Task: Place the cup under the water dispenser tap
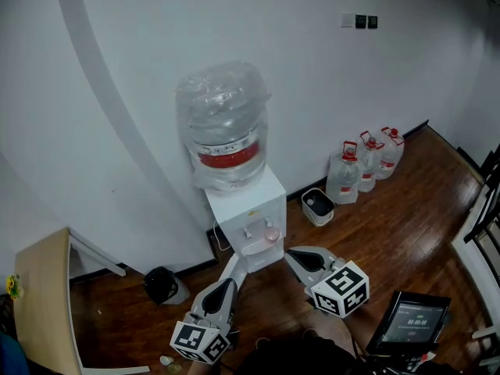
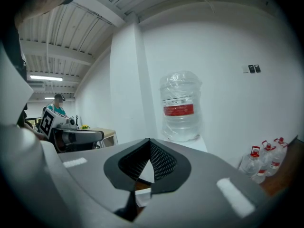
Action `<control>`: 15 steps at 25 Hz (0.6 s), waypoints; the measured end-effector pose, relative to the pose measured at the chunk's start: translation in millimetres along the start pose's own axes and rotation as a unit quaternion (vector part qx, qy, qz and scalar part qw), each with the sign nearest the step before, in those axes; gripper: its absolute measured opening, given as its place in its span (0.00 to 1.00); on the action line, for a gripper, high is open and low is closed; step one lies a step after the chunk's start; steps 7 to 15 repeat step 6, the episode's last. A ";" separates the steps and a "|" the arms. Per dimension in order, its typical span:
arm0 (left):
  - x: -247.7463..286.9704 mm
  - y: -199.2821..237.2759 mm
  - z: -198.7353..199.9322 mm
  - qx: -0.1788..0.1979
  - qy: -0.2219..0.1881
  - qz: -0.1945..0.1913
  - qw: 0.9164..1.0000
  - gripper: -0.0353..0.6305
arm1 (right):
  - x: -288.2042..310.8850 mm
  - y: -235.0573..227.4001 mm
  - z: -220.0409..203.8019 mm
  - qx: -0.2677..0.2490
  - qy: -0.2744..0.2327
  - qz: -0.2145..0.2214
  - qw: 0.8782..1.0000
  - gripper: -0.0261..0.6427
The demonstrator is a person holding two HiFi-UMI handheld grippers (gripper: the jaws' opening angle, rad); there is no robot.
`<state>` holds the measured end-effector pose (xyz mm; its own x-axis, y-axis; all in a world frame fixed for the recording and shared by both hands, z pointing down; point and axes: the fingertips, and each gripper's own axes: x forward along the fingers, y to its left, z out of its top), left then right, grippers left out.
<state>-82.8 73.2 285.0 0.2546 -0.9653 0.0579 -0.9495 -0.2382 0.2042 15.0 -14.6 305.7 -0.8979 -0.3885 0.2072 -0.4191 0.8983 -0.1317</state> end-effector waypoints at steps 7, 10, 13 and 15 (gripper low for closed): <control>-1.1 -4.4 -2.4 0.000 0.007 -0.003 1.000 0.08 | -3.1 -1.3 -2.3 0.001 0.003 -0.002 1.000 0.04; -1.1 -4.4 -2.4 0.000 0.007 -0.003 1.000 0.08 | -3.1 -1.3 -2.3 0.001 0.003 -0.002 1.000 0.04; -1.1 -4.4 -2.4 0.000 0.007 -0.003 1.000 0.08 | -3.1 -1.3 -2.3 0.001 0.003 -0.002 1.000 0.04; -1.1 -4.4 -2.4 0.000 0.007 -0.003 1.000 0.08 | -3.1 -1.3 -2.3 0.001 0.003 -0.002 1.000 0.04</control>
